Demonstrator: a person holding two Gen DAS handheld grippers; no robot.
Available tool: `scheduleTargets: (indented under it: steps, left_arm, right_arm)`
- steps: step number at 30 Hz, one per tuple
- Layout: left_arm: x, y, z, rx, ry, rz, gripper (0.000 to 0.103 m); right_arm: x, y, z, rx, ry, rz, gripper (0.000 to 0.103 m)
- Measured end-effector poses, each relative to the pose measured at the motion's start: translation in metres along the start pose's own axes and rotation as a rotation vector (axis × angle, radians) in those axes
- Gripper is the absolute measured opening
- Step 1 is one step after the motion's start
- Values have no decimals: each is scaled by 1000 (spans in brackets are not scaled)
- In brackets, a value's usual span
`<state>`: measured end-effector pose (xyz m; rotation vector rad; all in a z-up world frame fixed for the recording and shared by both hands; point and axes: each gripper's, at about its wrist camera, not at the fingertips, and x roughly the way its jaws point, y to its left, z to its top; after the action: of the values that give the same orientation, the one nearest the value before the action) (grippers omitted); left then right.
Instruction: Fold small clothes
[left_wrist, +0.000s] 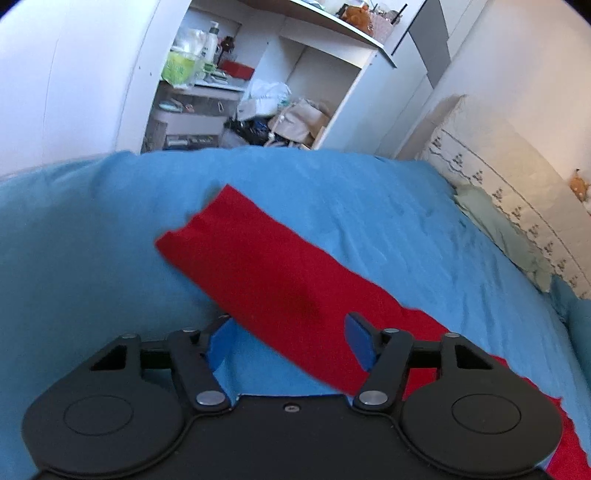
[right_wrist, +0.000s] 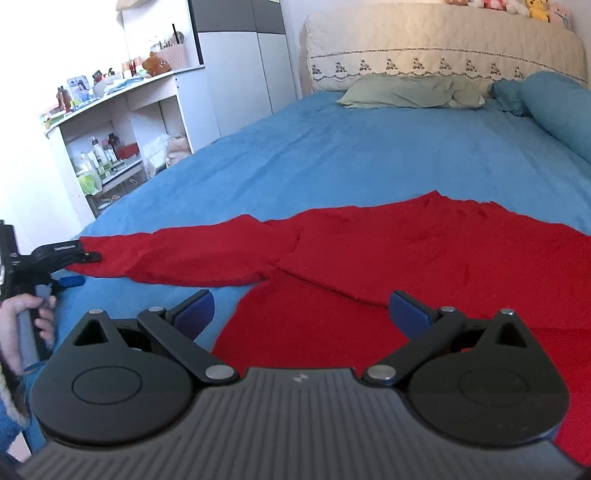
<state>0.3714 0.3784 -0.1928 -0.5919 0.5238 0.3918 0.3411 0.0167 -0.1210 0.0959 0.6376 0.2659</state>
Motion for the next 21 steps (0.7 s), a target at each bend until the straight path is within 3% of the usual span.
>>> scheduleTargets:
  steps: [1,2,3,4,9,12,17,21]
  left_arm:
    - [2,-2,1,3,-6,17,55]
    - [6,-3,3,7,-7,38,38]
    - [8,-3,5,9,-1,61,11]
    - [11,-2,6,5,17,66,6]
    - [0,-14,12,23,12,71,5]
    - [-14,-37,19,62,-15,29,5]
    - [-51,-121,31,201,-81,-114,5]
    - [-77,-210,19,325,-95,-259,5]
  right_arm:
    - [-2,-1,1,-7,-5,-2,103]
    - [-2,-2,1,-14,-7,-7,103]
    - [-2,-3,1,-21,-8,-9,103]
    - [-2,-4,1,-25,-8,-11,103]
    - [-3,-10,0,-29,-13,-24,103]
    - [-11,-16,0,-20,-24,-26,103]
    - [-33,-37,5,-6,-50,-58,103]
    - [-55,-67,6,29,-85,-82,103]
